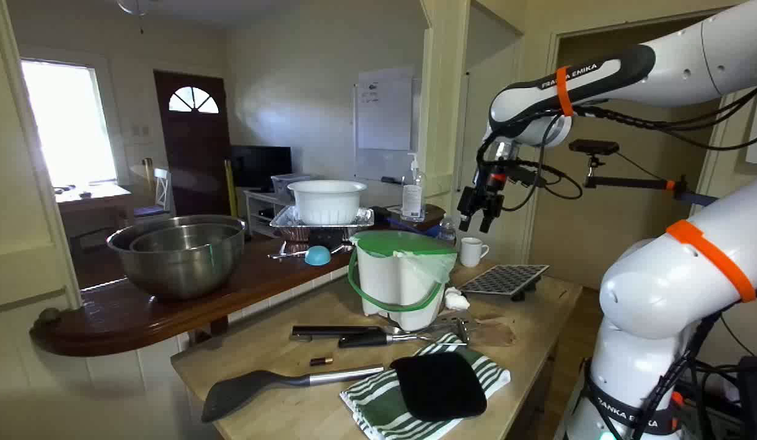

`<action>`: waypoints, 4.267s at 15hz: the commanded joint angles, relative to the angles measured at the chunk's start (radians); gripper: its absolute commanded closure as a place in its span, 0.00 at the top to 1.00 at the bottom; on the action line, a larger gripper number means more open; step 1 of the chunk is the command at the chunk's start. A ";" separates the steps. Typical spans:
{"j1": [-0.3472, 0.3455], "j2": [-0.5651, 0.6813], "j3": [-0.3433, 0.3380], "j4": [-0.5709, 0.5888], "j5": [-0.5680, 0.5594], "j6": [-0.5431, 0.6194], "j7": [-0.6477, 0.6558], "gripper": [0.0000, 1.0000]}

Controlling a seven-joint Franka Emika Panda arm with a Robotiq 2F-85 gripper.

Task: Move the bottle to the left

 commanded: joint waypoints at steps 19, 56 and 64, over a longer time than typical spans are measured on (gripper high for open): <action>-0.039 0.496 -0.033 0.400 -0.103 0.822 -0.123 1.00; 0.439 0.822 -0.651 0.746 1.294 0.695 -1.426 1.00; 0.181 0.944 -0.480 0.841 1.427 0.557 -1.483 1.00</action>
